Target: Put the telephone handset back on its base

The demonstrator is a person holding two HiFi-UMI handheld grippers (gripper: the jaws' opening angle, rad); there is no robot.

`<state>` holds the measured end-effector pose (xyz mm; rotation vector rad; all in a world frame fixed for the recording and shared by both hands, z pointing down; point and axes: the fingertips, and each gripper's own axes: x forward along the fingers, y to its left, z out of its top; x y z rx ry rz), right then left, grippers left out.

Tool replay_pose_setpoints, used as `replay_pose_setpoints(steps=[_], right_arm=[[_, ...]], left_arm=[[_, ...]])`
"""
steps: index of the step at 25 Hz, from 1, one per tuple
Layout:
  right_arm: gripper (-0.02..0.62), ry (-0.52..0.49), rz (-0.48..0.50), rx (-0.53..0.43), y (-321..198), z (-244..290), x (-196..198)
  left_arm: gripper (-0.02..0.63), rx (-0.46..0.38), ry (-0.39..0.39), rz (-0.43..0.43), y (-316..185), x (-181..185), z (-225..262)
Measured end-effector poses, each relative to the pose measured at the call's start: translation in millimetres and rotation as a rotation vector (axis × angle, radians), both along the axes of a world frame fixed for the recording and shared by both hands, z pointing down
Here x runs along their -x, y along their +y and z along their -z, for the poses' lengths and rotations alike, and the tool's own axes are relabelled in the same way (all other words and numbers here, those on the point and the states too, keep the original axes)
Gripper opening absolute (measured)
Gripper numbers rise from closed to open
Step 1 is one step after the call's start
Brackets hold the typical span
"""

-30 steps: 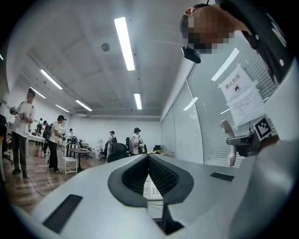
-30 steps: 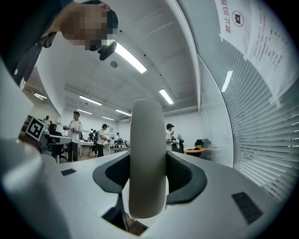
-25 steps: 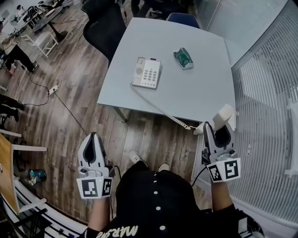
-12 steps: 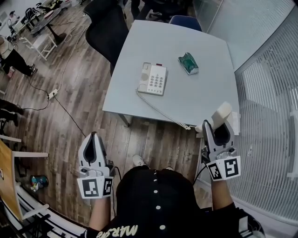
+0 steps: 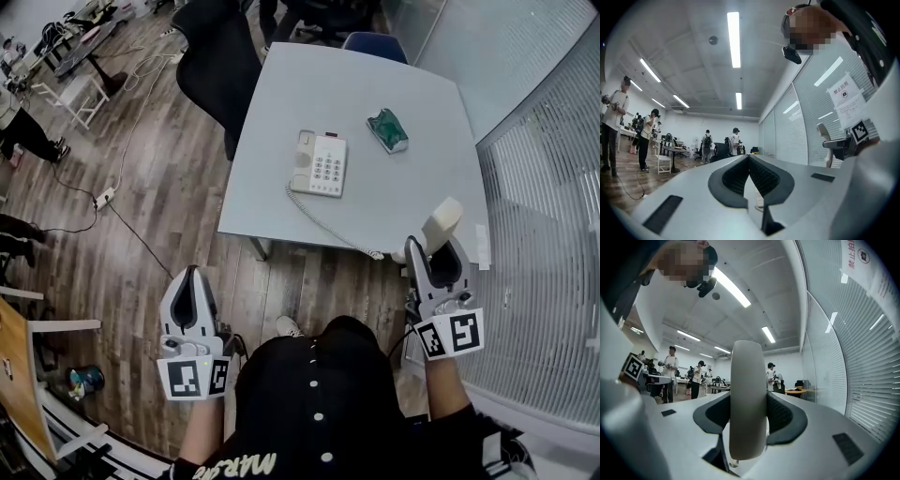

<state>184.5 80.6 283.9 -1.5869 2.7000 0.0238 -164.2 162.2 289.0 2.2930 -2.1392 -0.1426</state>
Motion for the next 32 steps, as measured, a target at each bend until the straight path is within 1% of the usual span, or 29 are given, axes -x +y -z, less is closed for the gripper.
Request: replay_pose_setpoints(steps=[6,9,15,22,32], right_arm=[[0.227,0.029,0.015,0.031,-2,-10,17],[0.227,0.028,0.008,0.037,-7,-11,21],[0.227,0.013,0.023,0.05,-30,-17,31],[0.226,-0.007,0.027,0.061,-67,-21,39],[0.226,-0.018,0.011,0.091,-116,-31,38]], left_arm=[[0.015,0.023,0.015,-0.008,-3,11,-12],[0.015,0.042,0.03,-0.005,-5,14,-20],[0.015,0.055,0.028,0.018,-18,22,-23],[0.015,0.066,0.014,0.014,-50,24,-22],[0.015,0.082,0.007,-0.011,-109,22,-24]])
